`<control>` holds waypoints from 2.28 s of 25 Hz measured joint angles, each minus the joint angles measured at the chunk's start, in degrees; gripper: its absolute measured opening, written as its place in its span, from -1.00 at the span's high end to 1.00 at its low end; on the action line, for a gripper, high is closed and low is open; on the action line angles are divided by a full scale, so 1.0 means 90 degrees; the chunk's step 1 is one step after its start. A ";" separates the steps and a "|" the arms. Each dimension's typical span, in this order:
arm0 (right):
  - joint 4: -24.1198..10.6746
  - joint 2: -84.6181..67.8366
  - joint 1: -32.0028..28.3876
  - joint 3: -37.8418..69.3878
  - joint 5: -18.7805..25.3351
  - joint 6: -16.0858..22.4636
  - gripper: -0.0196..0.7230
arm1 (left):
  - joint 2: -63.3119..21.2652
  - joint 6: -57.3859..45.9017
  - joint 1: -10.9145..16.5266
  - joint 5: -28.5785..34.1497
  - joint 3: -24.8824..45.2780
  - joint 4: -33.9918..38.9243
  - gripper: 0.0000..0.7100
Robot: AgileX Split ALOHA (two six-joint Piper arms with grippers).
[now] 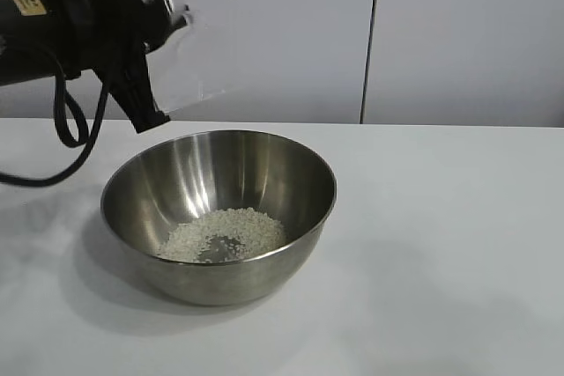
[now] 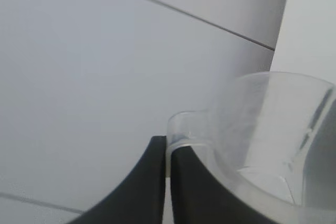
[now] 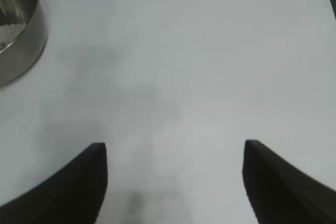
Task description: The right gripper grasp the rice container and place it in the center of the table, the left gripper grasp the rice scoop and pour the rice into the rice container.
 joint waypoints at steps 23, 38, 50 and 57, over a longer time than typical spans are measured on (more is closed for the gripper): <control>0.0000 0.0000 0.0000 0.0000 0.0006 0.0000 -0.39 | 0.1211 -0.5686 0.3410 -0.1800 0.1958 0.1888 0.97; 0.0000 0.0000 0.0000 0.0000 0.0006 0.0000 -0.39 | 0.2442 -0.6001 0.3425 -0.2274 0.1958 0.2012 0.86; 0.0000 0.0000 0.0000 0.0000 -0.0005 0.0000 -0.39 | 0.2486 -0.6194 0.3425 -0.2260 0.2235 0.2052 0.06; 0.0000 0.0000 0.0000 0.0000 -0.0005 0.0000 -0.39 | 0.2486 -0.6135 0.3425 -0.2258 0.2470 0.2001 0.05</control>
